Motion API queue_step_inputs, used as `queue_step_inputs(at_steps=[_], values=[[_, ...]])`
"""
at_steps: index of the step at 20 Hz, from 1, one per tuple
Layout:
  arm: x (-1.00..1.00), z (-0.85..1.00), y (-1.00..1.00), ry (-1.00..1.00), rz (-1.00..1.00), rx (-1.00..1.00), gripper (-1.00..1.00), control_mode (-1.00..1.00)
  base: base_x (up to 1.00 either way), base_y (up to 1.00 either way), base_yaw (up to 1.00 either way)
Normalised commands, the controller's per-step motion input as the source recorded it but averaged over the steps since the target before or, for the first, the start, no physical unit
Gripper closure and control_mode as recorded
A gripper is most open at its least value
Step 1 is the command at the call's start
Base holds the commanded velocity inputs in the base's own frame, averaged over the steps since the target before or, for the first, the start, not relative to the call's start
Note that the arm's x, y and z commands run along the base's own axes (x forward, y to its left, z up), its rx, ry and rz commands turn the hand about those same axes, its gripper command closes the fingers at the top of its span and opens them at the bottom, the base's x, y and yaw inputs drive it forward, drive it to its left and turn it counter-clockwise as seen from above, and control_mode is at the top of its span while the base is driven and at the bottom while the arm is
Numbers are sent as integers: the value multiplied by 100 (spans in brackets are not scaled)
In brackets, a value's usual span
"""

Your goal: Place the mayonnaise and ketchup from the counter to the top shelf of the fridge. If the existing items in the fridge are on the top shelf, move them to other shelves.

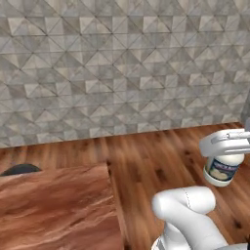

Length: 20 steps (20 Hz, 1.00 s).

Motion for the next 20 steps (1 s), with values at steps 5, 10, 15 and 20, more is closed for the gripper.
queue_step_inputs(at_steps=[5,10,15,20], values=[[0,0,0,0,0,0,100,100,100,-20,-21],[0,0,0,0,0,0,100,100,81,-16,-45],[0,0,0,0,0,0,100,100,34,-8,-66],[0,0,0,0,0,0,100,100,19,-4,-72]])
